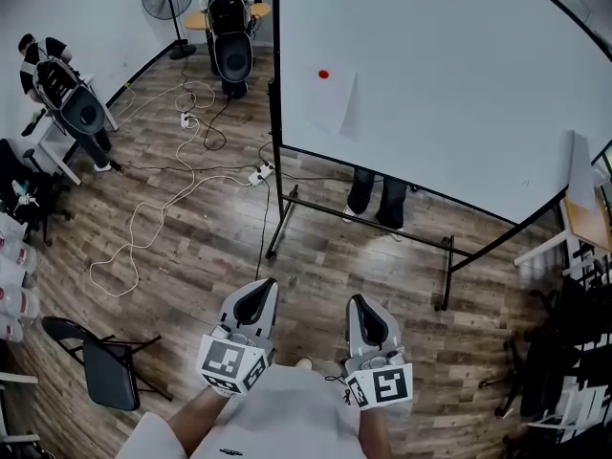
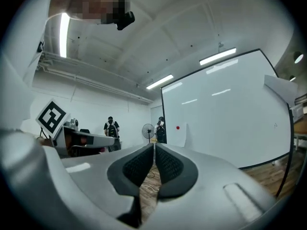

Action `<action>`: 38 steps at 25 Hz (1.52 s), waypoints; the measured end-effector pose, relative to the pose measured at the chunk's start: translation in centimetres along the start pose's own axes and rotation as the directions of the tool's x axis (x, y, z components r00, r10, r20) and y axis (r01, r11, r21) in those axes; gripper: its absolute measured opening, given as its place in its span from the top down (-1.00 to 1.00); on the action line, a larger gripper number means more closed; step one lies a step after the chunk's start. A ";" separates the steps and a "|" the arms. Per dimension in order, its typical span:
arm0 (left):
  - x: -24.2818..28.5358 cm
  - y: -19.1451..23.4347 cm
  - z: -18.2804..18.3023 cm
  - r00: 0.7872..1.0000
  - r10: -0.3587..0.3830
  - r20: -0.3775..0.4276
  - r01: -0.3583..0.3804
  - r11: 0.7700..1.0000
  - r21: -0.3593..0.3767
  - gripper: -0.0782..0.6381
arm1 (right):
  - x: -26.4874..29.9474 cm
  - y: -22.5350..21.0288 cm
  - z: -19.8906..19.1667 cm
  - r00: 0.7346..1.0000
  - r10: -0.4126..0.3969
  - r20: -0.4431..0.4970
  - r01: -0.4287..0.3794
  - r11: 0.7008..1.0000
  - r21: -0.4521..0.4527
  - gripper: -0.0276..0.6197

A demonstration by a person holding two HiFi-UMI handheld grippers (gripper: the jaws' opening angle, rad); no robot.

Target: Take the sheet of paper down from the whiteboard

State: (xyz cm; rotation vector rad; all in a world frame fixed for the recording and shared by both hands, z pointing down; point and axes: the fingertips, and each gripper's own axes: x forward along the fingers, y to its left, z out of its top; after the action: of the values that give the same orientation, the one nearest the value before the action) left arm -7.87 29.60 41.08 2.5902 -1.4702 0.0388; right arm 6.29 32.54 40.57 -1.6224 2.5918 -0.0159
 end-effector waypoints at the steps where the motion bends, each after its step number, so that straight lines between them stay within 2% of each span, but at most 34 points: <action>1: 0.2 -0.2 0.0 1.000 0.003 0.004 -0.003 1.000 -0.001 0.76 | 0.0 -0.1 -0.1 1.000 0.006 -0.003 -0.006 1.000 -0.011 0.88; 6: 1.1 -0.6 -0.1 1.000 0.023 0.011 -0.023 1.000 -0.018 0.76 | 0.3 -1.4 0.0 1.000 0.018 -0.002 -0.018 1.000 -0.022 0.88; 16: 5.2 2.1 0.5 0.999 0.030 0.026 -0.029 0.999 -0.044 0.76 | 4.9 -4.6 -0.7 1.000 -0.005 -0.013 0.005 1.000 -0.003 0.88; 20: 9.0 4.6 0.9 0.999 0.024 0.023 -0.023 0.999 -0.042 0.76 | 8.7 -6.3 -1.4 1.000 -0.025 -0.014 0.025 1.000 0.010 0.88; 25: 14.3 8.1 3.1 0.999 0.002 0.047 -0.001 0.999 -0.038 0.76 | 15.0 -8.5 -0.5 1.000 -0.030 -0.002 0.030 1.000 -0.003 0.88; 33: 21.3 13.3 5.1 0.996 -0.077 0.046 0.080 0.994 -0.067 0.76 | 23.9 -10.1 1.5 0.997 -0.072 0.012 0.072 0.997 -0.035 0.88; 38: 26.3 15.3 6.3 0.991 -0.122 0.052 0.125 0.990 -0.072 0.76 | 28.4 -12.8 1.8 0.993 -0.114 0.025 0.115 0.993 -0.038 0.88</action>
State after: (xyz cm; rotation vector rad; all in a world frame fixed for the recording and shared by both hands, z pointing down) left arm -7.79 -1.46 39.51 2.6324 -1.2962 -0.0910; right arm 5.54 1.50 37.63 -1.7724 2.4940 0.0460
